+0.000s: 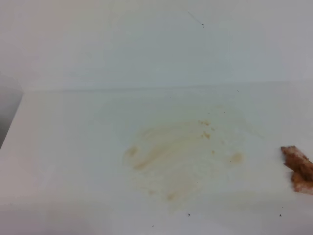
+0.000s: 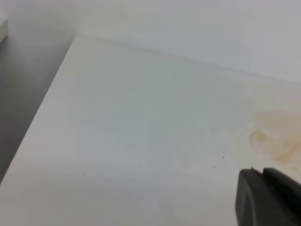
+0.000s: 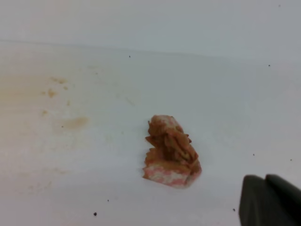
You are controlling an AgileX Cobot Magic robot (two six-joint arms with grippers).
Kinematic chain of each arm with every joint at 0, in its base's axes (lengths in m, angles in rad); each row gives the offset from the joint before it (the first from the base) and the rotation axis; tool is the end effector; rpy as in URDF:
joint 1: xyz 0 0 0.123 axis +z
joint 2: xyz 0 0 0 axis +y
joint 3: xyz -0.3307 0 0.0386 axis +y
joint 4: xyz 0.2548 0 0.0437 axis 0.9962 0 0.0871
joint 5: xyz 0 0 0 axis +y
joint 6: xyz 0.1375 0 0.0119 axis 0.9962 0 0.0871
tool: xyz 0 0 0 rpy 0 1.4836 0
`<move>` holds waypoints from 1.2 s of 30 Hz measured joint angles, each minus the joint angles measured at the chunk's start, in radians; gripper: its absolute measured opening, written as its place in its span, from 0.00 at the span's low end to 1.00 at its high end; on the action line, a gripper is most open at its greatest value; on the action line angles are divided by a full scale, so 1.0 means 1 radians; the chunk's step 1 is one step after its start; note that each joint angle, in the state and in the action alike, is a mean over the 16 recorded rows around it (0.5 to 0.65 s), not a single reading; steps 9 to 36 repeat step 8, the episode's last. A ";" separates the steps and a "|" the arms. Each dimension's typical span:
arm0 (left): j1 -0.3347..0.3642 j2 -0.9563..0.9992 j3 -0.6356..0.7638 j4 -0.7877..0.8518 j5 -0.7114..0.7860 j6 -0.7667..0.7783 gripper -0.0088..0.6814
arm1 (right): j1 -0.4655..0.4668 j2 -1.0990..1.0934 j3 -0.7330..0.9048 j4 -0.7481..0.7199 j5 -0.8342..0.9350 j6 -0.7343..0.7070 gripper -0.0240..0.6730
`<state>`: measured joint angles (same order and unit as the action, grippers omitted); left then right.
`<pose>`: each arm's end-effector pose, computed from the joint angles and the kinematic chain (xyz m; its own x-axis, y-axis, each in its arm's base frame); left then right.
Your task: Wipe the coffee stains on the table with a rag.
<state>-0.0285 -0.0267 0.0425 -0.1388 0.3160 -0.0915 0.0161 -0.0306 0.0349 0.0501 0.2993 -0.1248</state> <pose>0.0575 -0.0076 0.1593 -0.2489 -0.2144 -0.9445 0.0154 0.9742 -0.2252 0.0580 0.0030 0.1644 -0.2114 -0.0803 -0.9741 -0.0469 0.9963 -0.0719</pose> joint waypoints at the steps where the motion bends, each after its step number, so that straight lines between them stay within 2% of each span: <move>1: 0.000 0.000 0.000 0.000 0.000 0.000 0.01 | 0.000 0.000 0.000 0.000 0.000 0.000 0.03; 36: 0.000 0.000 0.000 0.000 -0.001 0.000 0.01 | 0.000 0.000 0.000 0.000 0.000 0.000 0.03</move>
